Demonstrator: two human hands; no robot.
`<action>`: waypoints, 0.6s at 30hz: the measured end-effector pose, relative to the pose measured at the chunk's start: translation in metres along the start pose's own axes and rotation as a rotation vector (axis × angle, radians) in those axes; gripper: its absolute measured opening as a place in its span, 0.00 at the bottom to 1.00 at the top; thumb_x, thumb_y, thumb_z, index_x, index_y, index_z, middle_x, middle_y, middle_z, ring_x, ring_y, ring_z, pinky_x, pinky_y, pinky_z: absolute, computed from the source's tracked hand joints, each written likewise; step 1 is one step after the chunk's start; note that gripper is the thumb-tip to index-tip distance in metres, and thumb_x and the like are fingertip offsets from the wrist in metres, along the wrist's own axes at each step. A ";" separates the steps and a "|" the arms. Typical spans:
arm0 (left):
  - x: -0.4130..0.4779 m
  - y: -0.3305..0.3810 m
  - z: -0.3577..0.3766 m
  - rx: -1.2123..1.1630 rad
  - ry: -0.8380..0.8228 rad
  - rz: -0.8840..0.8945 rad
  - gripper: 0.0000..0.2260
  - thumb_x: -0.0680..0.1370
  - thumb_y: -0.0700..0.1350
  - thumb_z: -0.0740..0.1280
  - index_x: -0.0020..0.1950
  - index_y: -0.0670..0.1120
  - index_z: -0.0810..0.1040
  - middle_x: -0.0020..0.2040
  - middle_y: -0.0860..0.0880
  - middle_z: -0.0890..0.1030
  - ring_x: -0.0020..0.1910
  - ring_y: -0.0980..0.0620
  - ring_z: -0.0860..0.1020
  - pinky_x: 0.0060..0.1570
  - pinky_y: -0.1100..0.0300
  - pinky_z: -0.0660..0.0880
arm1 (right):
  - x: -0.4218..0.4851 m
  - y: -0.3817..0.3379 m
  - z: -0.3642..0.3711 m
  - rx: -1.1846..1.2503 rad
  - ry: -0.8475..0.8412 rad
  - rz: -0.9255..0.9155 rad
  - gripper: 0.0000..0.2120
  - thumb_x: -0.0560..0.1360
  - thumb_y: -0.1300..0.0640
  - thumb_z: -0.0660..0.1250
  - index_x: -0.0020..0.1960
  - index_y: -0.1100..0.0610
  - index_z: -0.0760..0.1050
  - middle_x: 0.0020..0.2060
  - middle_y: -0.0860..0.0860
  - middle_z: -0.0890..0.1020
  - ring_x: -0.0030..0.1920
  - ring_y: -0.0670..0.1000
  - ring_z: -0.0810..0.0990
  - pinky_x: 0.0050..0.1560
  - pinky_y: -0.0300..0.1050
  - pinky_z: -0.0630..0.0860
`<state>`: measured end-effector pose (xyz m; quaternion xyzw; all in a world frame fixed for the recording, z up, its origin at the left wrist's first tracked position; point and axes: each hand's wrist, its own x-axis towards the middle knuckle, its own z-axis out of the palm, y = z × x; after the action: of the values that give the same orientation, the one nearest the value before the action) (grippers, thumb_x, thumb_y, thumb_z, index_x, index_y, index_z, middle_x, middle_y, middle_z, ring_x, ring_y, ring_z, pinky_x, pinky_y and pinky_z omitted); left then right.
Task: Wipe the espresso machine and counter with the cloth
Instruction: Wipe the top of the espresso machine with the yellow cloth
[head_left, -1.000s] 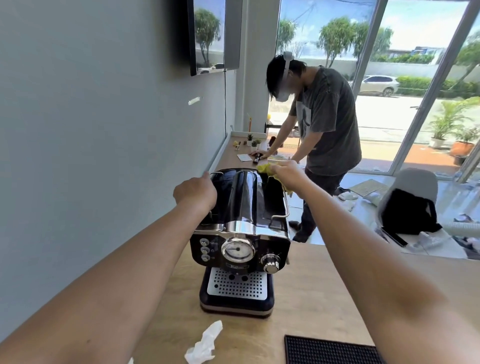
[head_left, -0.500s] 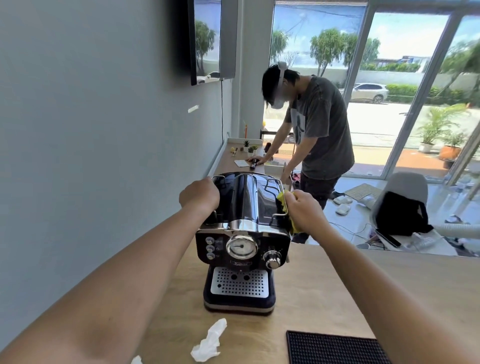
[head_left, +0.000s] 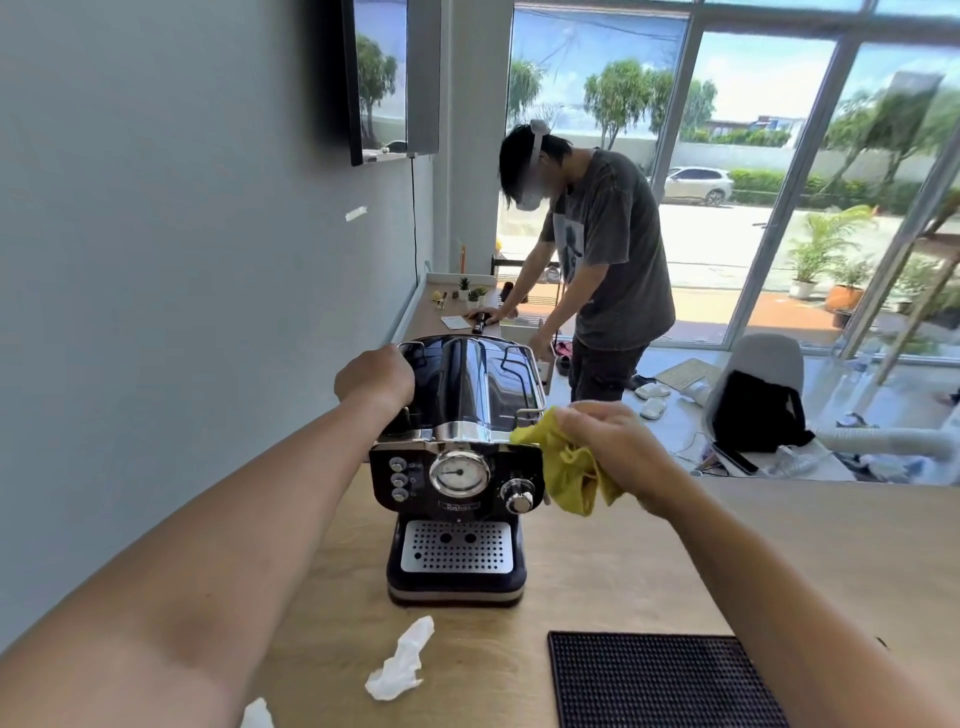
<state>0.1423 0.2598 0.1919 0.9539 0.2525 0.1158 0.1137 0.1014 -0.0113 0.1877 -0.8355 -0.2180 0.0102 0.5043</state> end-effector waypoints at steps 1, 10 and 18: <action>-0.001 0.000 0.000 0.003 0.000 0.001 0.22 0.76 0.36 0.56 0.69 0.47 0.71 0.57 0.43 0.80 0.55 0.41 0.78 0.45 0.53 0.71 | 0.003 -0.007 -0.007 0.071 0.049 0.010 0.21 0.80 0.52 0.62 0.37 0.68 0.73 0.31 0.54 0.72 0.32 0.52 0.70 0.36 0.44 0.70; 0.010 -0.006 0.000 -0.209 -0.061 -0.050 0.14 0.78 0.42 0.57 0.60 0.46 0.77 0.58 0.44 0.80 0.55 0.42 0.77 0.46 0.55 0.71 | 0.095 0.005 -0.036 -0.970 -0.047 -0.130 0.27 0.77 0.53 0.63 0.73 0.42 0.59 0.60 0.53 0.77 0.48 0.55 0.80 0.42 0.49 0.78; 0.026 -0.015 0.010 -0.527 -0.105 -0.079 0.13 0.75 0.46 0.60 0.51 0.43 0.81 0.51 0.40 0.82 0.50 0.39 0.80 0.42 0.55 0.74 | 0.148 0.021 -0.014 -1.100 -0.125 -0.410 0.14 0.78 0.48 0.63 0.63 0.43 0.75 0.66 0.45 0.72 0.54 0.53 0.80 0.46 0.46 0.77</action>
<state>0.1598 0.2842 0.1828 0.8854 0.2444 0.1233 0.3756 0.2462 0.0242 0.2066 -0.9129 -0.3778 -0.1528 -0.0250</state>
